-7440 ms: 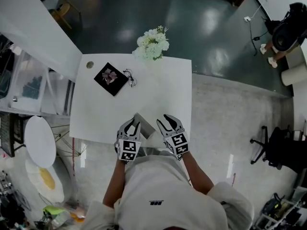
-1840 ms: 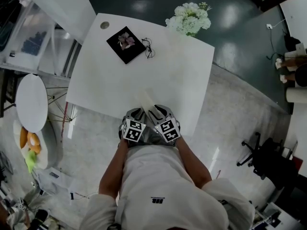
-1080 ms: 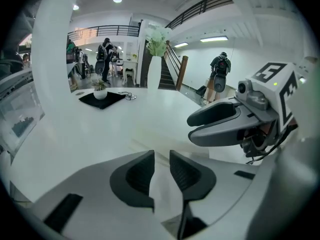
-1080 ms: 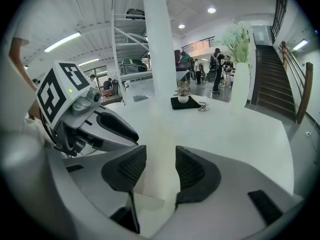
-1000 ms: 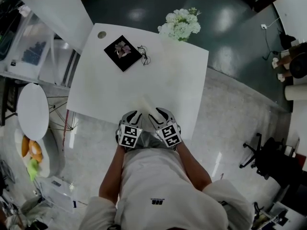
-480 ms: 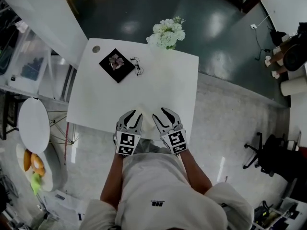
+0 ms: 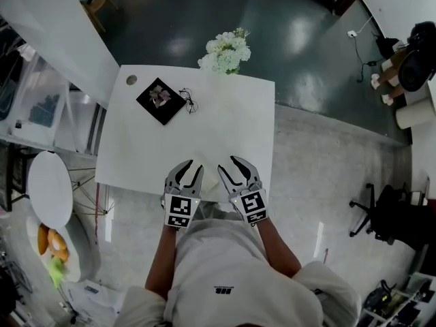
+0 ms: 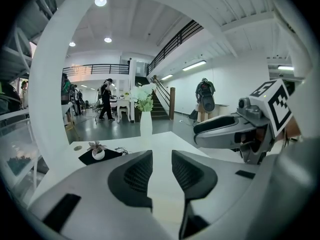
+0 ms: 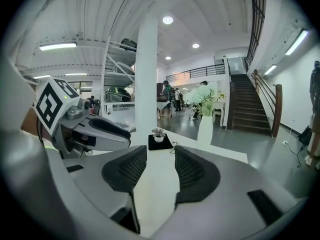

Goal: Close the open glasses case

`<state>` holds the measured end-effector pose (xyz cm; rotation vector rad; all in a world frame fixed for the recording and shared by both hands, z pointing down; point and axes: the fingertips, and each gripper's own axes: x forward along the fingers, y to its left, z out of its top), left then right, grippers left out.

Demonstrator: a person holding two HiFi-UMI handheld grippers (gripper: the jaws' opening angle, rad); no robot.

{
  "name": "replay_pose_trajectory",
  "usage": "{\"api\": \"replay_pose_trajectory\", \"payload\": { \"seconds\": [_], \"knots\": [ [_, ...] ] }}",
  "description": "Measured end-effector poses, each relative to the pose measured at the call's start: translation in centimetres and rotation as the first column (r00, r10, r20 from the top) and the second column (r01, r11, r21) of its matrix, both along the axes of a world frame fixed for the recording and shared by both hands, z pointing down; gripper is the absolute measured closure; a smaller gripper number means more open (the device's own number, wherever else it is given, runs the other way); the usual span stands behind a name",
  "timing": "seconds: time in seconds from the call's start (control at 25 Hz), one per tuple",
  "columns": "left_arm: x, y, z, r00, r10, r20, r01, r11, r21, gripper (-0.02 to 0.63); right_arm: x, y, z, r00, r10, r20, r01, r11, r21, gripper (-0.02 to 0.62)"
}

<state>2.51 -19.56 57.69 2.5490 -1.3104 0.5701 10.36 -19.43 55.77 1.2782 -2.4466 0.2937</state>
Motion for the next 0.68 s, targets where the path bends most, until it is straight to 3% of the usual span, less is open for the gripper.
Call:
{"api": "replay_pose_trajectory", "payload": {
  "seconds": [0.68],
  "knots": [
    [-0.4, -1.2, -0.8, 1.000, 0.003, 0.020, -0.004, 0.999, 0.041, 0.474, -0.9, -0.6, -0.3, 1.000, -0.010, 0.009, 0.010, 1.000, 0.013, 0.423]
  ]
}}
